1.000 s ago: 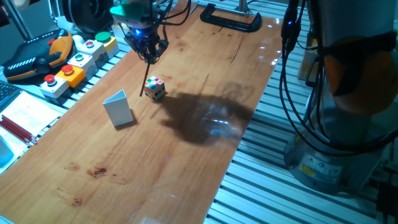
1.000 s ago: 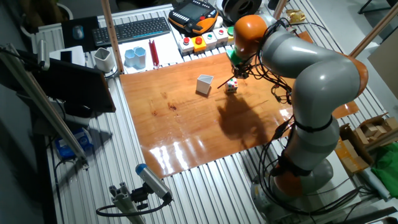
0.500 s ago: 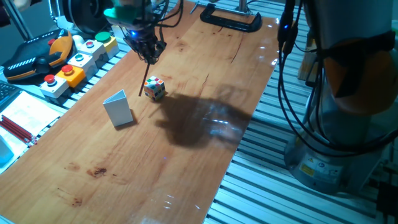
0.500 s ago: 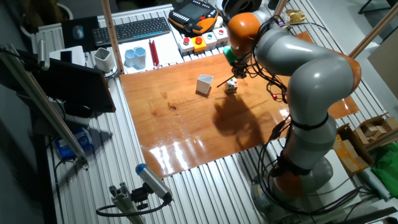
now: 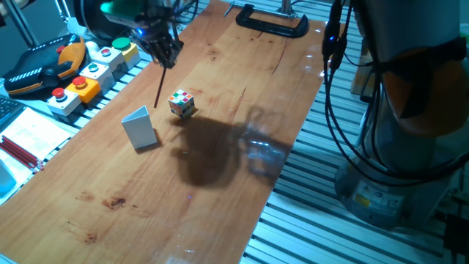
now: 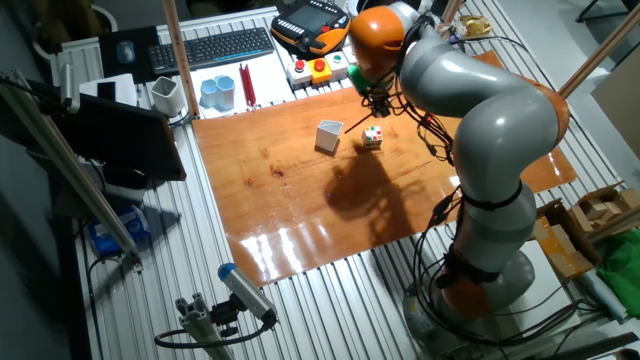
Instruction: Put the pen into the pen holder
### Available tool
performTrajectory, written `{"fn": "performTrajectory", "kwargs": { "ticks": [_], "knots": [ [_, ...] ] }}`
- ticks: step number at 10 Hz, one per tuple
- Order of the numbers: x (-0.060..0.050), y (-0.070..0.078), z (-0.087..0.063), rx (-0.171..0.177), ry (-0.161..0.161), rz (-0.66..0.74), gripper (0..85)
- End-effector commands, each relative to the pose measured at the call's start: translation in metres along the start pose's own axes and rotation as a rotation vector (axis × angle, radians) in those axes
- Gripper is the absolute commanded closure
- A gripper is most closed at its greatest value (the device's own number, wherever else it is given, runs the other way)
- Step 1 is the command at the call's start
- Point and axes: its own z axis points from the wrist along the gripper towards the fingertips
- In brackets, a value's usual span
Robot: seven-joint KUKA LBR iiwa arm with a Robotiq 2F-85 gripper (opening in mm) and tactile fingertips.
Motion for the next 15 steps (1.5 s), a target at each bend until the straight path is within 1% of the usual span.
{"fn": "performTrajectory", "kwargs": {
  "ticks": [1,3,5,8,10,12,13,15],
  "knots": [
    [0.002,0.000,-0.002,-0.001,-0.002,0.005,84.3],
    [0.010,0.004,-0.004,-0.005,-0.017,0.019,84.3],
    [0.015,0.010,-0.005,-0.016,-0.036,0.036,84.3],
    [0.020,0.016,-0.002,-0.018,-0.037,0.061,84.3],
    [0.029,0.020,0.000,-0.022,-0.066,0.060,84.3],
    [0.032,0.023,0.003,-0.031,-0.082,0.051,84.3],
    [0.033,0.025,0.005,-0.038,-0.099,0.045,84.3],
    [0.034,0.028,0.011,-0.042,-0.102,0.040,84.3]
  ]
}}
